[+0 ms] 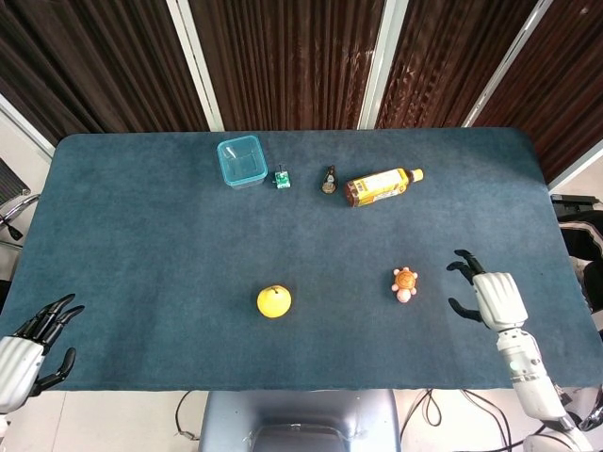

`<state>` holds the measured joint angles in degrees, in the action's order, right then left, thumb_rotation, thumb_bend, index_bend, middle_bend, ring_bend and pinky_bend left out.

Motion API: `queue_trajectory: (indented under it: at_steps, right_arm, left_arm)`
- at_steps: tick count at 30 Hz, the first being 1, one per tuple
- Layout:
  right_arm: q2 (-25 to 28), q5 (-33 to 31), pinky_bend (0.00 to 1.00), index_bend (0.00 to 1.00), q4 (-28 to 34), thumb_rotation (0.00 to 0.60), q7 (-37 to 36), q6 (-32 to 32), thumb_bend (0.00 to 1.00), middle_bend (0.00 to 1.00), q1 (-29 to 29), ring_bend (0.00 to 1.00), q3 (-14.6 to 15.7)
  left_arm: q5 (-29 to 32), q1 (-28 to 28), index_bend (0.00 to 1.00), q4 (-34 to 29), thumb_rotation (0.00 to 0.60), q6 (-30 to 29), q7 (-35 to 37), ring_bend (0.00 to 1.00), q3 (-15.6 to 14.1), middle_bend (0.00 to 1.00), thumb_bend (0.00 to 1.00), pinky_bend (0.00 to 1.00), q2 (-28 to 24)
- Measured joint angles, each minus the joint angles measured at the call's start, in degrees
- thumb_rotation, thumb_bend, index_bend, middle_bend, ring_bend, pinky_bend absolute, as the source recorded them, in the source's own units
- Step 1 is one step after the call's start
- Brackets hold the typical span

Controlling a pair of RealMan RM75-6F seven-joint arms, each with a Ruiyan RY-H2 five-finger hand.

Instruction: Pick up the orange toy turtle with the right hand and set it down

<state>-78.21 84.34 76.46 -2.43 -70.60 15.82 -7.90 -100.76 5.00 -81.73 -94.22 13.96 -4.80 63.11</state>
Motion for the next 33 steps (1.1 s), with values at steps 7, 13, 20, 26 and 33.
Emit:
queue_trajectory:
  at_steps: [7,13,20,26,33]
  right_arm:
    - [-5.6,-3.7,1.00,0.40,-6.5,0.600,-0.4,6.6,0.34,0.27,4.2,0.87,-0.7]
    - [-9.4,-5.0,1.00,0.35,-11.3,0.600,-2.1,9.2,0.34,0.28,6.4,0.87,-0.9]
    - [-13.0,-4.6,1.00,0.39,-15.5,0.600,-4.6,10.7,0.33,0.30,8.4,0.87,-0.3]
    - [-15.4,-4.4,1.00,0.41,-18.7,0.600,-6.4,12.0,0.33,0.32,9.8,0.88,0.1]
    - [-17.3,-3.3,1.00,0.46,-21.0,0.600,-8.8,12.1,0.33,0.35,10.9,0.90,0.8]
  left_arm:
    - [0.1,-0.4,0.16,0.8,0.600,-0.9,2.3,0.13,0.0,0.07,0.52,0.35,-0.3]
    - [0.2,-0.6,0.16,1.1,0.600,-1.4,4.1,0.13,0.1,0.07,0.52,0.35,-0.7]
    - [0.2,-0.8,0.17,1.8,0.600,-2.0,6.1,0.13,0.1,0.07,0.52,0.35,-1.0]
    - [0.5,-1.3,0.17,2.3,0.600,-2.8,7.4,0.14,0.3,0.08,0.52,0.36,-1.1]
    - [0.0,-1.4,0.18,2.6,0.600,-3.0,7.7,0.14,0.1,0.08,0.52,0.36,-1.1]
